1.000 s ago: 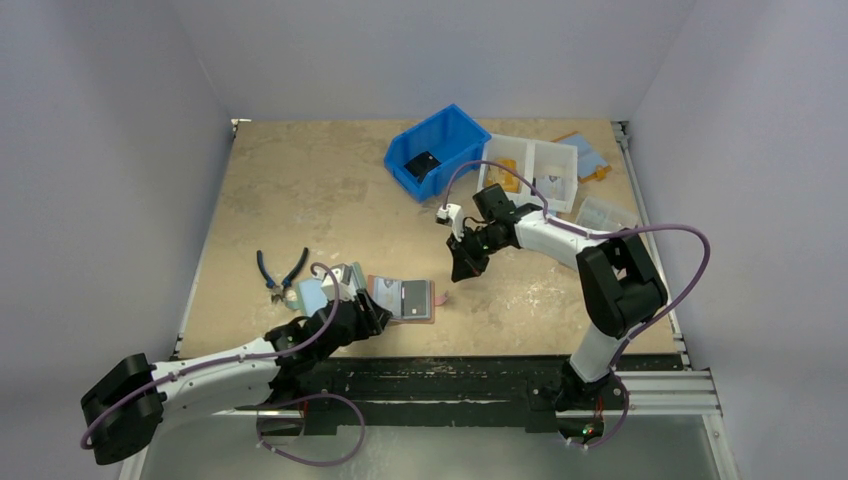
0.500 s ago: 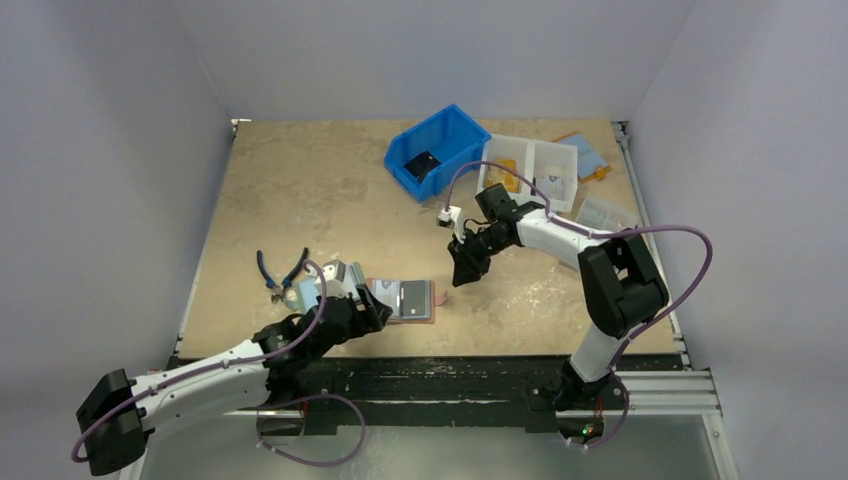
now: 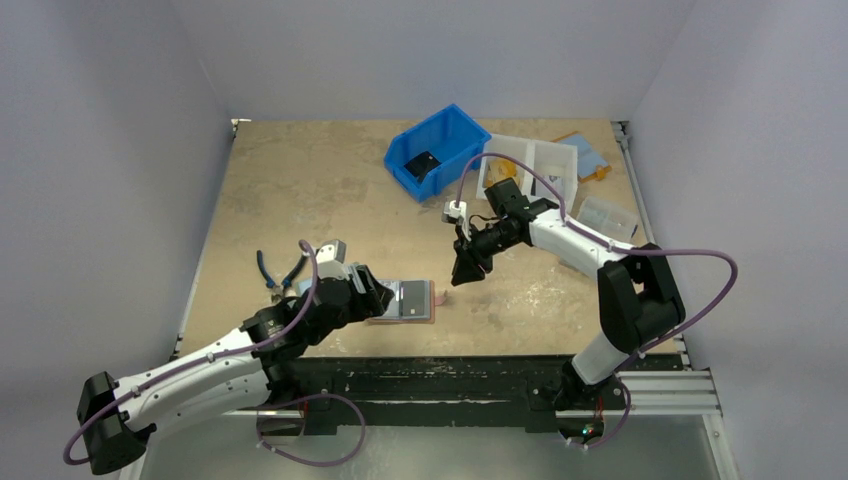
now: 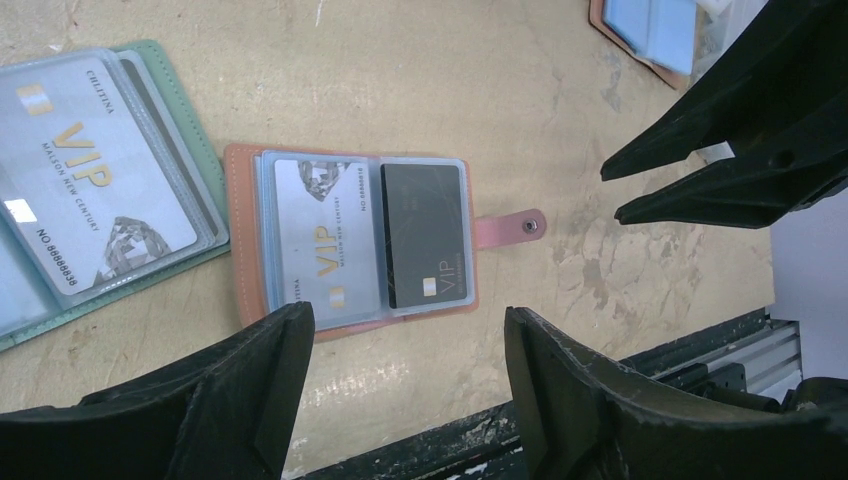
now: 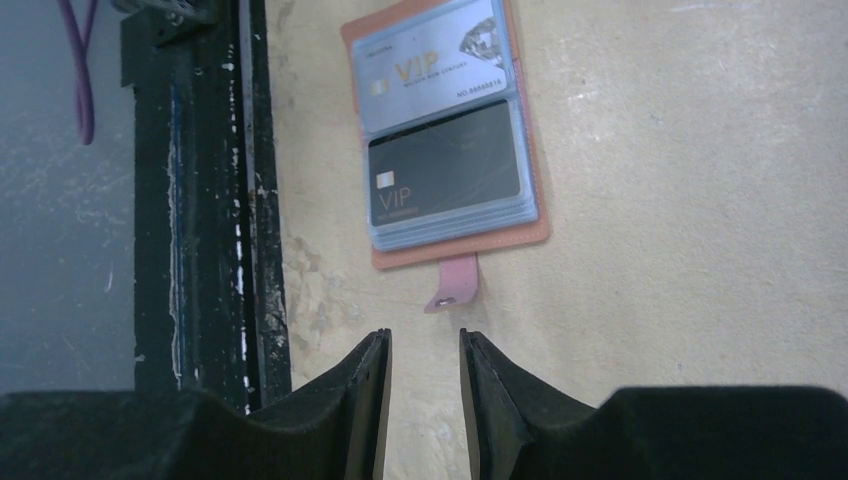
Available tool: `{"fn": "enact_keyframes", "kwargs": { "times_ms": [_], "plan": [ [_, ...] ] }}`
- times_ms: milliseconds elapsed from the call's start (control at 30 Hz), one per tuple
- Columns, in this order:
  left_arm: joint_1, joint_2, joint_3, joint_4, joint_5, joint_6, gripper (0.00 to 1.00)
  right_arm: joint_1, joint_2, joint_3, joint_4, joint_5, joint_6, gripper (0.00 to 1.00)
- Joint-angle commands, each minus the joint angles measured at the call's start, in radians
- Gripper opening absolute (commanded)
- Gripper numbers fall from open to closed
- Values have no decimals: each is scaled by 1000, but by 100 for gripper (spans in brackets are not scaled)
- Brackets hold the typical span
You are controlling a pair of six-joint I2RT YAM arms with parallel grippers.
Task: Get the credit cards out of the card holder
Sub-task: Remove the credit card from the card holder.
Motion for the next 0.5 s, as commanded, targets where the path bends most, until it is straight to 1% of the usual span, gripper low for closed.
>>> {"fn": "enact_keyframes", "kwargs": {
  "times_ms": [0,167,233,333,467],
  "plan": [
    [8,39,2,54,35,39,72,-2,-40,1,43,-107,33,36],
    [25,98,-37,125,70,28,71,8,-38,-41,188,-119,191,22],
    [32,110,-47,148,86,26,71,23,-44,-58,245,-110,248,18],
    [52,126,-52,149,90,28,73,61,-37,-77,323,-78,316,15],
    [87,165,-65,161,112,34,75,109,11,-74,372,-27,389,14]
  ]
}}
